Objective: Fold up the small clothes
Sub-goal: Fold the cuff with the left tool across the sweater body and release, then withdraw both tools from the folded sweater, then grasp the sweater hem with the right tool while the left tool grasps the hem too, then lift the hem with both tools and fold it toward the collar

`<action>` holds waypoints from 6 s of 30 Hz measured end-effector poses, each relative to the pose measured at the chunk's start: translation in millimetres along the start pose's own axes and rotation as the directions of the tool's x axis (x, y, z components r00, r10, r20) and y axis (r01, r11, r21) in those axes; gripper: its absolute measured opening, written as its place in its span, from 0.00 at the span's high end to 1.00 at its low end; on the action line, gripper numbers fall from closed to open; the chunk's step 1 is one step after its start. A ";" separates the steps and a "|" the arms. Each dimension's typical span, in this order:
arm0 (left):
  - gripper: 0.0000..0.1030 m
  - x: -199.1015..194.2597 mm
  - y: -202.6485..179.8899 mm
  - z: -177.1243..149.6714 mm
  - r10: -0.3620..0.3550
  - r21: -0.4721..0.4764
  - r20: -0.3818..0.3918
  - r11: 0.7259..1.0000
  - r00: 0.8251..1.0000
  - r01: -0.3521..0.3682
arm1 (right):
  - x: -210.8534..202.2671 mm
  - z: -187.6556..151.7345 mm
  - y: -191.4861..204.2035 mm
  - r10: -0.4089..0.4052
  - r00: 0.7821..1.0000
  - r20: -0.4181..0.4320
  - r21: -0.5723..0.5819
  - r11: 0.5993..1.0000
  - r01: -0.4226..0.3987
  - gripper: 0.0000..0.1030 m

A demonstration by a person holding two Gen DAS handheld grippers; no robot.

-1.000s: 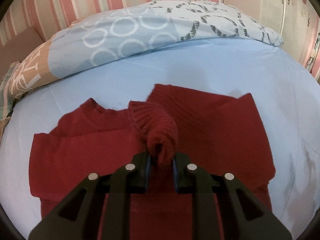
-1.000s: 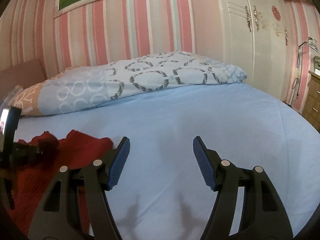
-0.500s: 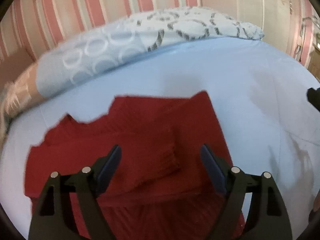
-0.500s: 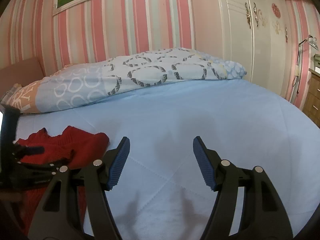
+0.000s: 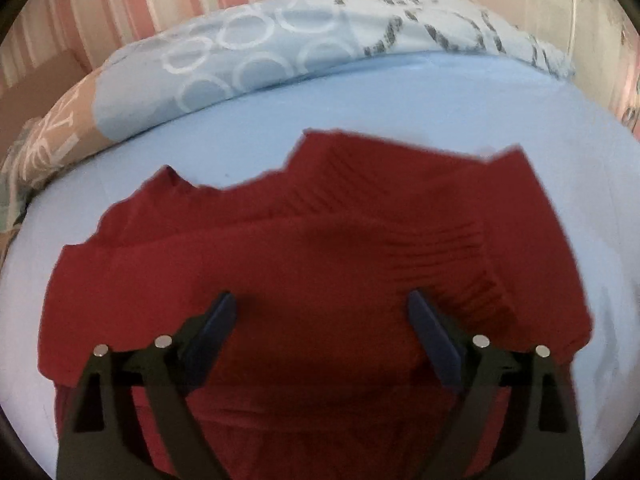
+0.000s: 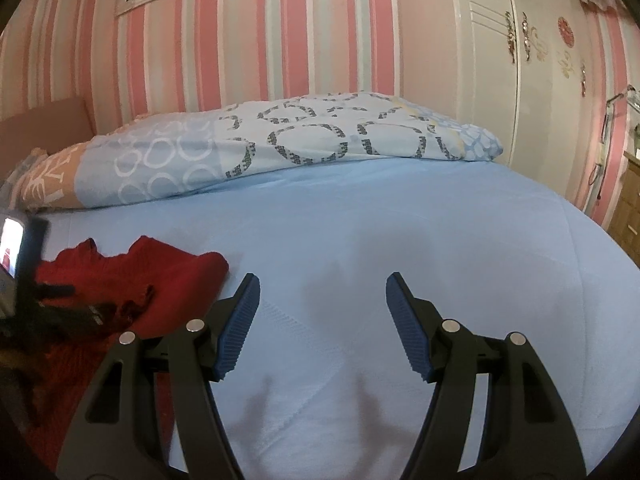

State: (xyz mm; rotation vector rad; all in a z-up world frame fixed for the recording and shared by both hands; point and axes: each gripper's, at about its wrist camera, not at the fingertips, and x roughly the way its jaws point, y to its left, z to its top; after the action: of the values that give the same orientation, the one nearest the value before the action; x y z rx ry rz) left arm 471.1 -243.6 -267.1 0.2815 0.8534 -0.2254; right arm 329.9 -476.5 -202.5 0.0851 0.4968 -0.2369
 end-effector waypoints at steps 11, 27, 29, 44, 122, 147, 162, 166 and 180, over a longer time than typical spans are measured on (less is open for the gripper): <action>0.11 -96.5 62.7 -15.2 -0.046 -0.033 0.138 0.998 0.989 0.051 | -36.3 5.7 3.2 0.068 0.997 0.023 0.034 0.997 -0.068 0.28; 0.06 -268.7 195.3 -220.2 0.112 -0.317 0.206 0.947 0.972 -0.042 | -194.9 -58.6 36.9 0.034 0.987 -0.160 0.059 0.998 -0.025 0.27; 0.06 -268.0 200.5 -235.1 0.106 -0.325 0.176 0.945 0.979 -0.045 | -205.8 -73.3 39.7 0.030 0.980 -0.195 0.048 0.999 -0.021 0.27; 0.06 -281.9 224.8 -316.8 0.145 -0.344 0.037 0.931 0.989 -0.123 | -249.1 -127.6 74.6 0.086 0.965 -0.246 -0.047 0.994 -0.101 0.35; 0.76 -249.8 186.0 -314.8 -0.151 -0.326 -0.012 0.935 0.988 0.139 | -220.4 -179.9 114.5 0.144 0.883 -0.447 -0.129 0.966 -0.223 0.91; 0.78 -408.2 148.0 -412.3 -0.106 -0.285 -0.069 0.955 0.992 0.082 | -407.6 -206.0 98.1 0.149 0.862 -0.485 -0.071 0.975 -0.209 0.91; 0.78 -372.4 163.5 -330.0 -0.066 -0.271 -0.007 0.960 0.998 0.062 | -347.4 -151.5 110.3 0.171 0.887 -0.429 -0.027 0.979 -0.202 0.91; 0.78 -354.1 169.2 -304.4 -0.053 -0.269 0.004 0.962 0.999 0.052 | -323.3 -128.1 117.6 0.176 0.899 -0.400 -0.035 0.978 -0.207 0.91; 0.77 -258.9 190.5 -177.7 0.003 -0.247 0.013 0.969 1.000 0.000 | -186.8 -48.7 126.0 0.162 0.901 -0.402 0.013 0.985 -0.172 0.91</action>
State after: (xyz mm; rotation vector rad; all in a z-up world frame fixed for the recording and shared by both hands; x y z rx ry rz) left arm 238.7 15.9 -150.5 0.0470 0.8586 -0.1175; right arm 179.1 -309.5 -152.3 0.1553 0.8988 -0.0419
